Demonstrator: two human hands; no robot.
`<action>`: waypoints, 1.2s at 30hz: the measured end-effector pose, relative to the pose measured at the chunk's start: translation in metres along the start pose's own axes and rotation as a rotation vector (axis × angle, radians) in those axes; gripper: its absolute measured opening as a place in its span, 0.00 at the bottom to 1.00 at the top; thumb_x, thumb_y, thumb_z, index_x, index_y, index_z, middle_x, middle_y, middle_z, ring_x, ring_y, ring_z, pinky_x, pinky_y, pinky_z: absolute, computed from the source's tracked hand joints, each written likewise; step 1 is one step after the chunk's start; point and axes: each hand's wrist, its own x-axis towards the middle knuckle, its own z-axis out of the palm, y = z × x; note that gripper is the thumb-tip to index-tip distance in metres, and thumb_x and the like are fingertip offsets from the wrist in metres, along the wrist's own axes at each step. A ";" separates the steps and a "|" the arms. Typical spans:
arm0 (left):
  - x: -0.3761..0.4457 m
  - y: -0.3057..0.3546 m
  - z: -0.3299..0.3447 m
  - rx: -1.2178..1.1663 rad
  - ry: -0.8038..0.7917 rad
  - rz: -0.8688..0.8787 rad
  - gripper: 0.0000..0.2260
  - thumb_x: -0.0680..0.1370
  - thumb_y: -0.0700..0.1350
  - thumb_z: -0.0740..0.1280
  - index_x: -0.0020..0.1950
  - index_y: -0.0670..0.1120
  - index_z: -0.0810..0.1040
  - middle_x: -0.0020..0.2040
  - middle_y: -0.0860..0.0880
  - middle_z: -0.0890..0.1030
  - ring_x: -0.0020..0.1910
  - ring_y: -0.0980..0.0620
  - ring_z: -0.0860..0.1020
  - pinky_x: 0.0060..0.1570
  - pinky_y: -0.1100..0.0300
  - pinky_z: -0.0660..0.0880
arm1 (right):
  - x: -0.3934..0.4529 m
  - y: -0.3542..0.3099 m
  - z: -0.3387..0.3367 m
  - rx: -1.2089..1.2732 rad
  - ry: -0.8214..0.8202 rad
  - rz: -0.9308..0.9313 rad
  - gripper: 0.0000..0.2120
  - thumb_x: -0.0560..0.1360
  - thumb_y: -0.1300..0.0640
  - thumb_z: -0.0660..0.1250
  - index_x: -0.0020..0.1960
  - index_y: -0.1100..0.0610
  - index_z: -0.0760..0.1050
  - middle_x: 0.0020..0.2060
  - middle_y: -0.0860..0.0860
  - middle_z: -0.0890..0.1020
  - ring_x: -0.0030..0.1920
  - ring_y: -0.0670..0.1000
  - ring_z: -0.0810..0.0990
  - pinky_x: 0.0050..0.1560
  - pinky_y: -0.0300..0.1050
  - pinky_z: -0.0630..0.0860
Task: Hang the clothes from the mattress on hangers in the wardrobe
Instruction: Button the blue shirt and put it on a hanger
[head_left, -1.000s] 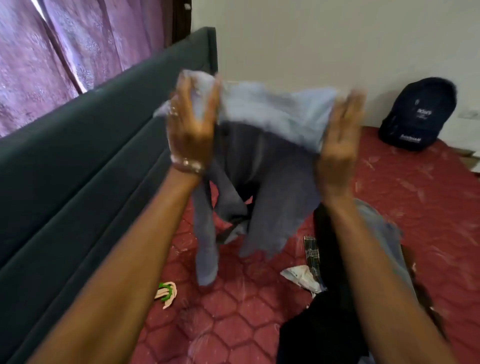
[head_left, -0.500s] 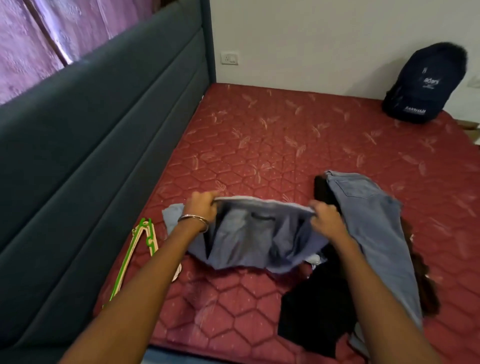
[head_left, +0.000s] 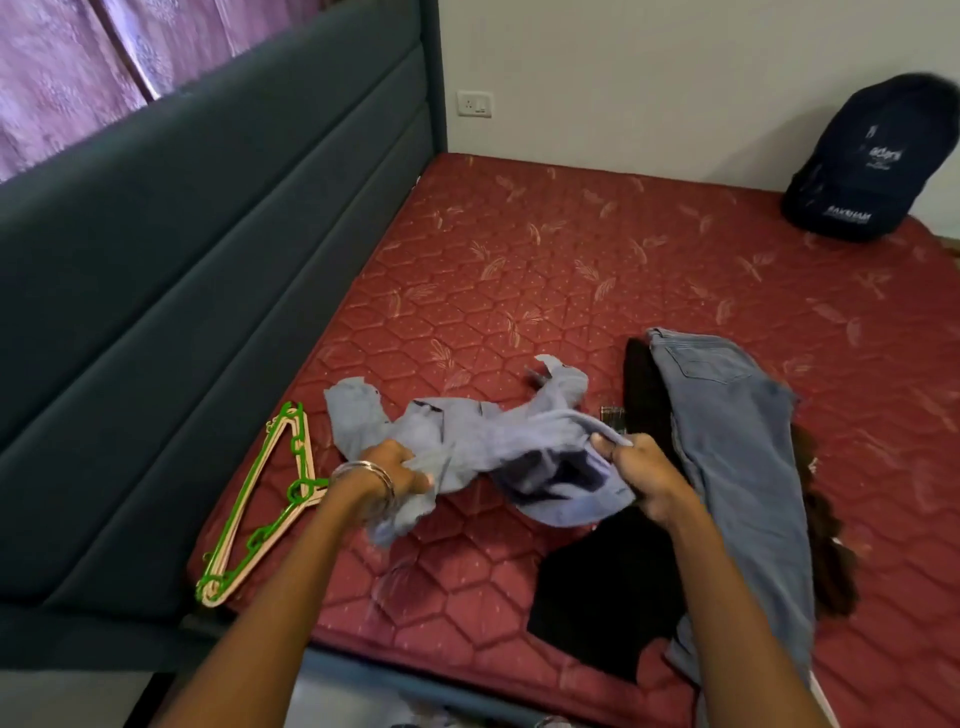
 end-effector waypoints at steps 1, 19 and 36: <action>-0.009 0.006 -0.009 0.031 -0.068 0.040 0.11 0.70 0.48 0.74 0.36 0.44 0.76 0.31 0.48 0.73 0.31 0.50 0.72 0.33 0.61 0.66 | -0.010 -0.009 -0.007 -0.039 -0.153 -0.025 0.09 0.77 0.61 0.66 0.42 0.65 0.80 0.38 0.60 0.81 0.42 0.56 0.78 0.43 0.47 0.74; 0.106 -0.004 -0.039 0.143 0.452 -0.033 0.13 0.73 0.51 0.72 0.51 0.44 0.84 0.46 0.35 0.82 0.46 0.37 0.81 0.40 0.53 0.73 | 0.100 -0.022 0.015 -0.345 0.489 0.009 0.08 0.71 0.67 0.62 0.37 0.60 0.79 0.36 0.58 0.79 0.38 0.55 0.77 0.38 0.47 0.72; 0.386 0.103 -0.072 -0.735 0.140 0.211 0.36 0.78 0.33 0.64 0.78 0.47 0.45 0.60 0.42 0.76 0.50 0.55 0.77 0.51 0.62 0.76 | 0.369 -0.087 0.070 0.291 0.237 -0.144 0.36 0.77 0.70 0.62 0.78 0.52 0.49 0.60 0.55 0.72 0.54 0.53 0.77 0.50 0.44 0.77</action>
